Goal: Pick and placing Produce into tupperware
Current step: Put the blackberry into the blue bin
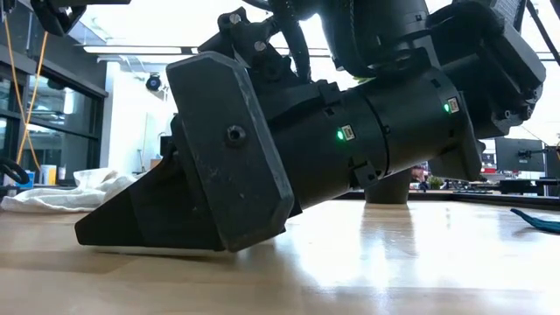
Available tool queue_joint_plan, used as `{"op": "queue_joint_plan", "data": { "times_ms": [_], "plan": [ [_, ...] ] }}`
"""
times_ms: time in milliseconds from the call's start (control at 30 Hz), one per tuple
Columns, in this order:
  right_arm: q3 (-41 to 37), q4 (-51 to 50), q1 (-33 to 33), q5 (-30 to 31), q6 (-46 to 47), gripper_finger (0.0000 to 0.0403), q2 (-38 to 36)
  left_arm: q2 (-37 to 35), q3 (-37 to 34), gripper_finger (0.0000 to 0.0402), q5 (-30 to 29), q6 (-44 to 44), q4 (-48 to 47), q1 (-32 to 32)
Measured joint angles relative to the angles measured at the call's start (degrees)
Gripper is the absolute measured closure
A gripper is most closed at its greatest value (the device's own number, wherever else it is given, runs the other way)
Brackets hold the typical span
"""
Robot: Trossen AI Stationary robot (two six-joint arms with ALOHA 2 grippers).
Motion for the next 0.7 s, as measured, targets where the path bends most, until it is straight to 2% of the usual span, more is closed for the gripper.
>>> {"op": "queue_joint_plan", "data": {
  "times_ms": [700],
  "plan": [
    [0.0, 0.0, 0.0, -0.1, 0.2, 0.0314, 0.0, 0.0, 0.0, 0.0270, 0.0, 0.0, 0.0, 0.0]
  ]
}}
